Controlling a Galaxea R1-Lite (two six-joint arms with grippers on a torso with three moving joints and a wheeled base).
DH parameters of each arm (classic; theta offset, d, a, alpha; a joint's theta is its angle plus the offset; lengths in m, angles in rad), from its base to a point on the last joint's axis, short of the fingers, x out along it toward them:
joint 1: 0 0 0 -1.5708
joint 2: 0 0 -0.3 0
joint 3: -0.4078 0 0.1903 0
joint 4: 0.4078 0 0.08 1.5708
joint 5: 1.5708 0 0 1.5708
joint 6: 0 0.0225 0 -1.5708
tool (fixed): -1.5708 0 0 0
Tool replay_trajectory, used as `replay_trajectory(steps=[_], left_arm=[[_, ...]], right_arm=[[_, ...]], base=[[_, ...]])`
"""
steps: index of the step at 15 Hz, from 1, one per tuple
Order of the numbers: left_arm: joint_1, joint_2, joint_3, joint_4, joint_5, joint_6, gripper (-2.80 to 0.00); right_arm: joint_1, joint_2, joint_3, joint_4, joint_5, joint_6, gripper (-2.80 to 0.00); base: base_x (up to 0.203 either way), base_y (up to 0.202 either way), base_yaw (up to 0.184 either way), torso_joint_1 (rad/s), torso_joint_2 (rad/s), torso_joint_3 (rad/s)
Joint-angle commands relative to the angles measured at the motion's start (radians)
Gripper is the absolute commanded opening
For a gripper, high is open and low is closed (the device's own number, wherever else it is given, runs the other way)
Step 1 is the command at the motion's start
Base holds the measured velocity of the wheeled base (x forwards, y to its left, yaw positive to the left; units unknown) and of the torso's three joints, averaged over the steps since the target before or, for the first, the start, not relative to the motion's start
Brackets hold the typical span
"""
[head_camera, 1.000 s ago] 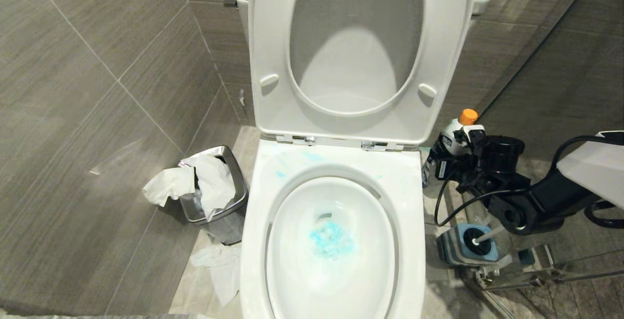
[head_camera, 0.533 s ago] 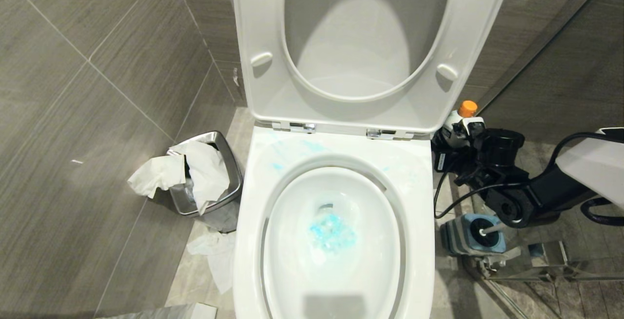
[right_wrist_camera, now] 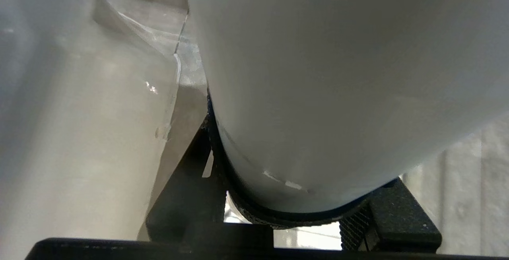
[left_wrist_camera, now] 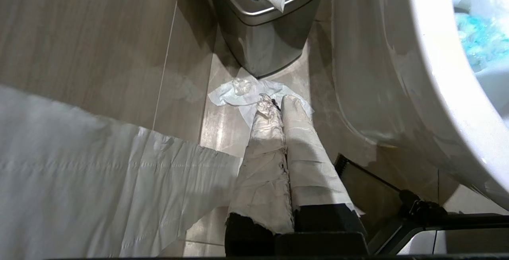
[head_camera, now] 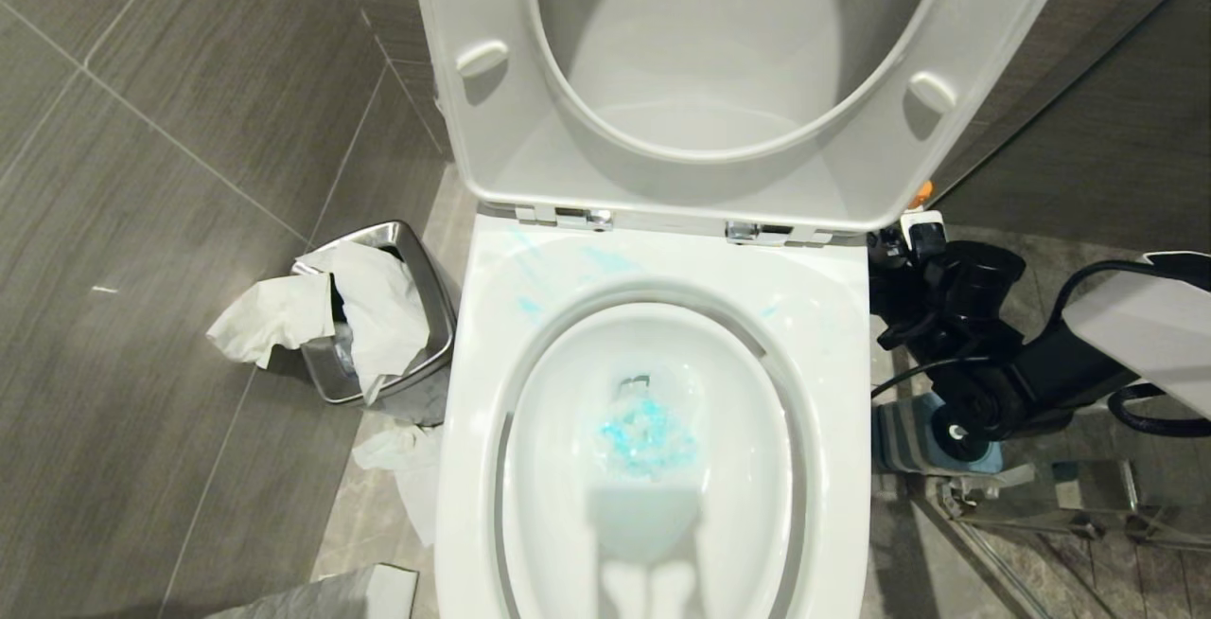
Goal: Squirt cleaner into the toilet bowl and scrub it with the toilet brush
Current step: Place the cleaning agent on the floor
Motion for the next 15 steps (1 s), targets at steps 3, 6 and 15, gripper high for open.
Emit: replay_trajectory(steps=[3, 6, 15], left_arm=[[0.001, 0.000, 0.000, 0.000, 0.000, 0.000, -2.80], [0.001, 0.001, 0.000, 0.000, 0.000, 0.000, -2.80], [0.000, 0.000, 0.000, 0.000, -0.001, 0.000, -2.80]], right_arm=[[0.002, 0.041, -0.010, -0.037, 0.002, -0.006, -2.80], [0.001, 0.063, -0.049, -0.039, 0.000, -0.002, -2.80], [0.007, 0.067, -0.160, -0.035, -0.004, -0.002, -2.80]], base=[[0.000, 0.000, 0.000, 0.003, 0.00, -0.199], [0.000, 0.000, 0.000, 0.000, 0.01, -0.197], [0.000, 0.000, 0.000, 0.001, 0.00, -0.149]])
